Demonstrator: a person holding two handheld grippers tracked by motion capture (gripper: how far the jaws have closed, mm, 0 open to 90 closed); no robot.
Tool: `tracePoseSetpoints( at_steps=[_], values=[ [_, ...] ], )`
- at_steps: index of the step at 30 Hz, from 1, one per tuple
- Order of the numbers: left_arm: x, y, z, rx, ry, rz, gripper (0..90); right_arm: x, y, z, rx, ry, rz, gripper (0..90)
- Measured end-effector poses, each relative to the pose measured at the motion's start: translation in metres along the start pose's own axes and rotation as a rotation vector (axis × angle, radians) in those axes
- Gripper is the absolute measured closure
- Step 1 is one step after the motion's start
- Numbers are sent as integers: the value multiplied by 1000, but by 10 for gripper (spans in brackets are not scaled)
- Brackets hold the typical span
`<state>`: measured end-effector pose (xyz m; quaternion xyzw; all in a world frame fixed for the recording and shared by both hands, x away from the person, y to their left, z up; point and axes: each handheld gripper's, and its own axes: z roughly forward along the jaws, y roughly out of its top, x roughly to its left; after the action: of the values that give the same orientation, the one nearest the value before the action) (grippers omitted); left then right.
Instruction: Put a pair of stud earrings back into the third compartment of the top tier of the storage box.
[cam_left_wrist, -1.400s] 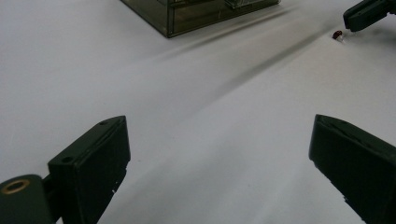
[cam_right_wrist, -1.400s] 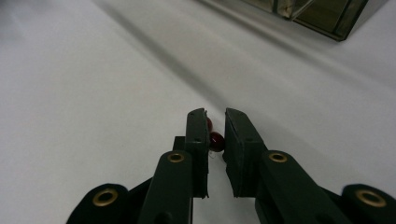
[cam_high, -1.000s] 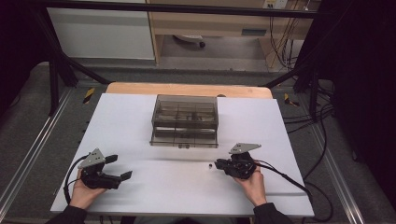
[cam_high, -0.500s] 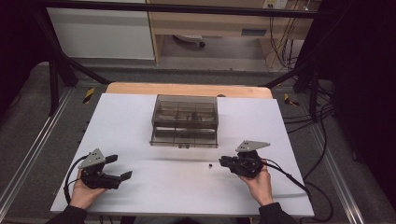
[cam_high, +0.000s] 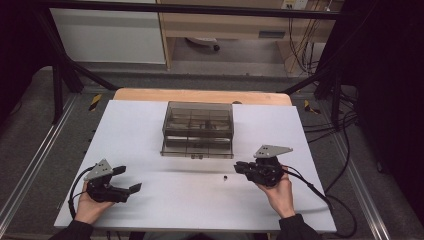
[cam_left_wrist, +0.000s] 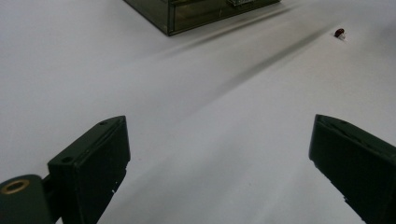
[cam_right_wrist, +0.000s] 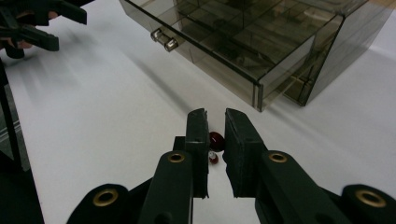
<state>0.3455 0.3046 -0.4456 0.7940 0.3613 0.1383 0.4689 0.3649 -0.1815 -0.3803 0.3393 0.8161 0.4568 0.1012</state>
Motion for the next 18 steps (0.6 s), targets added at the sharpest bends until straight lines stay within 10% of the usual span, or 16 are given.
tracePoseSetpoints(
  at_steps=[18],
  values=[
    [0, 0, 0, 0, -1, 0, 55, -1, 44, 16, -29, -42, -11, 801]
  ],
)
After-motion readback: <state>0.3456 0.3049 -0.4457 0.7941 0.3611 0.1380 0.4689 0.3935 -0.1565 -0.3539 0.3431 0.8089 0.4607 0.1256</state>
